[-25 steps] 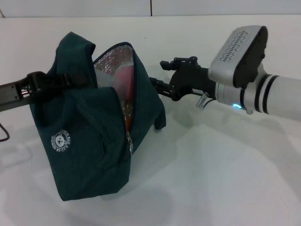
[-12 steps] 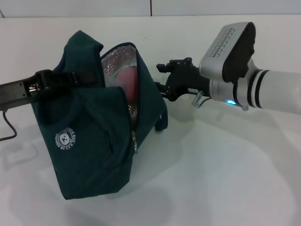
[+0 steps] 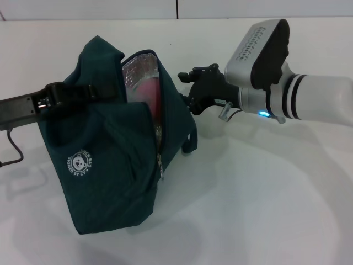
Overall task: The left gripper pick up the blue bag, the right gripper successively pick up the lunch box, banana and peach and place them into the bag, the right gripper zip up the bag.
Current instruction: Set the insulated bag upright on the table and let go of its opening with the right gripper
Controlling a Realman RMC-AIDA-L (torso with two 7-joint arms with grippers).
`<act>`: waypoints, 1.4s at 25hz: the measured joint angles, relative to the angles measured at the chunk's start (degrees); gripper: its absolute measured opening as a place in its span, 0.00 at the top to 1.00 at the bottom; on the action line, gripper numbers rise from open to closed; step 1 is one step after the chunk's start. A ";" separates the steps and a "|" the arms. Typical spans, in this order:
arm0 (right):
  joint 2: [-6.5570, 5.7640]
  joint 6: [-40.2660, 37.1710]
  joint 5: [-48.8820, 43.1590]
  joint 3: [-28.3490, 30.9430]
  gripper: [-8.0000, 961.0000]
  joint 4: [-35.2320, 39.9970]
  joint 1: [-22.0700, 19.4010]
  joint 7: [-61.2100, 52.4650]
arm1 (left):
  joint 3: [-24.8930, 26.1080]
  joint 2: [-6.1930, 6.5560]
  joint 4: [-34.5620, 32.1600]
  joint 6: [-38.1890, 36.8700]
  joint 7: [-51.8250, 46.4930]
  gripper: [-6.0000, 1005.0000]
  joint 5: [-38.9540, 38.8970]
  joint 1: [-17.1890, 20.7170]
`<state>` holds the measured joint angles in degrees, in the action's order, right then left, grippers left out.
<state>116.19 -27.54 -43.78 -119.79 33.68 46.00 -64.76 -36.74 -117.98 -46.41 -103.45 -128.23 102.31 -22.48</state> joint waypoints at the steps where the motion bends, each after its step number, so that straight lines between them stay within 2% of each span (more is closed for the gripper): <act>1: -0.01 0.05 0.03 -0.24 0.50 -0.19 0.32 0.00 | 0.00 -0.02 0.00 0.00 0.00 0.96 0.00 -0.01; 4: 0.00 0.28 0.12 -1.86 0.50 -0.39 1.03 0.00 | 0.00 -0.03 0.00 0.00 0.00 0.96 0.00 -0.02; 15: 0.00 0.48 0.21 -3.46 0.71 0.51 1.20 0.99 | 0.00 0.00 0.00 -0.09 0.13 0.96 0.00 0.55; 20: 0.00 1.87 0.21 -3.11 0.90 1.53 0.79 1.17 | 0.00 0.08 0.00 -0.09 0.15 0.96 -0.02 0.63; 31: 0.00 5.45 -0.13 -2.62 0.93 5.73 -0.60 1.50 | 0.05 0.79 0.00 -0.18 0.17 0.97 -0.28 2.07; 35: 0.00 5.83 -0.32 -0.83 0.93 8.99 -3.43 3.96 | 0.00 0.94 0.00 -0.18 0.20 0.97 -0.31 2.13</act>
<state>116.19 -21.71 -44.10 -120.63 42.67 42.57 -60.80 -36.74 -117.04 -46.41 -103.63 -128.03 102.01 -20.35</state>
